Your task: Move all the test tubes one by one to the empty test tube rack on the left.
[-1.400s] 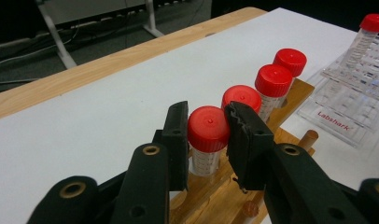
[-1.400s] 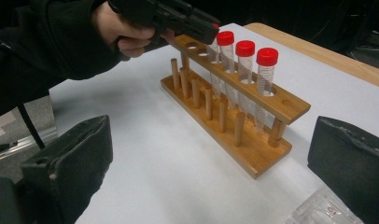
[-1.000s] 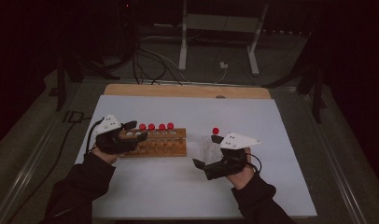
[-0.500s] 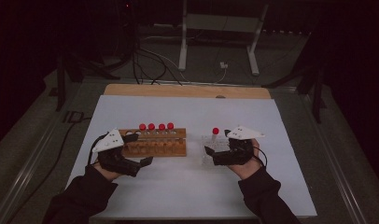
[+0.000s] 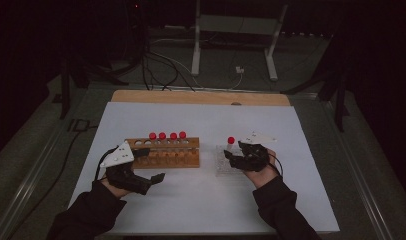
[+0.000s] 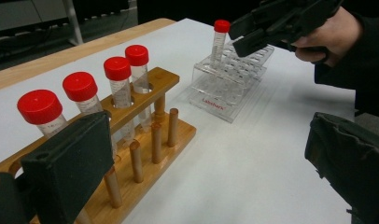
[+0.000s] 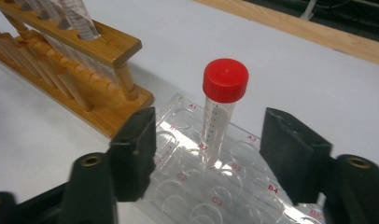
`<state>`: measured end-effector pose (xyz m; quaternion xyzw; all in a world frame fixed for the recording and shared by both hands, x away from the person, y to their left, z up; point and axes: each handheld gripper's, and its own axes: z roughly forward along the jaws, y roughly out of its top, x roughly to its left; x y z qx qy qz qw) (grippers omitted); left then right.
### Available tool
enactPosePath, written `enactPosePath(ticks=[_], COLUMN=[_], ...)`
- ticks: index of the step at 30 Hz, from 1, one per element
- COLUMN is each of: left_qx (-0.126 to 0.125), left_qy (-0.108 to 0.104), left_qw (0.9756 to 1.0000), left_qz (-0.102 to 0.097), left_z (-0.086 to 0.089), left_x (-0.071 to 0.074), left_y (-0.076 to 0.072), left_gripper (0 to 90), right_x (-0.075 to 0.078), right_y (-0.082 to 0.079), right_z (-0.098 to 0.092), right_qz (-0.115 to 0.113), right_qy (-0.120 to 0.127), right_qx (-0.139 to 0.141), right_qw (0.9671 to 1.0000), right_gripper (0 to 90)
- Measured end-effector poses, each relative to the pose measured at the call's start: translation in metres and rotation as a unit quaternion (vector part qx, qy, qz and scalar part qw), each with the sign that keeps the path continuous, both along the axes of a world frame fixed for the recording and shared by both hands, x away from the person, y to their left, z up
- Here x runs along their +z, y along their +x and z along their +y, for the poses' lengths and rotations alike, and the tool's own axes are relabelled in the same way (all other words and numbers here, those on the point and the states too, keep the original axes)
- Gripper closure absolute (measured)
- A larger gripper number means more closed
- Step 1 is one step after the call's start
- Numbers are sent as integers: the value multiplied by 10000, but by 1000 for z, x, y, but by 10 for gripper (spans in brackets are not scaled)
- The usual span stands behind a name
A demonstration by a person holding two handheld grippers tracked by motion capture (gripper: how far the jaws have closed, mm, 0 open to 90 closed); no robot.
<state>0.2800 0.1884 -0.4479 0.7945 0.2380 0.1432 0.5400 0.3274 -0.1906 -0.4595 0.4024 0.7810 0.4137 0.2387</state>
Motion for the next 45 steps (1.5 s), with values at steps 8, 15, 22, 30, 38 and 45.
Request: enactPosePath(ticks=[8,15,22,30,38,45], left_qx=[2,14,20,10,-12,-46], left_qy=[24,16,16,16,36,26], left_qw=[10000,10000,10000,10000,10000,10000], left_qz=[3,-5,-2,28,17,14], left_z=[-1,-1,-1,-1,-1,-2], left_x=[0,0,0,-1,0,2], left_y=[0,1,1,1,1,0], left_gripper=[18,18,18,18,18,18], right_x=[-8,-11,-11,0,21,37], right_y=[11,17,18,11,-1,-13], right_z=[5,7,10,7,3,4], right_qz=[233,291,287,34,-247,-478], right_qy=[-200,-187,-190,-175,-67,-3], right_qx=[-159,-223,-165,-101,-12,111], right_qw=[9994,9992,9993,9998,9997,9988], right_gripper=[537,648,746,749,749,749])
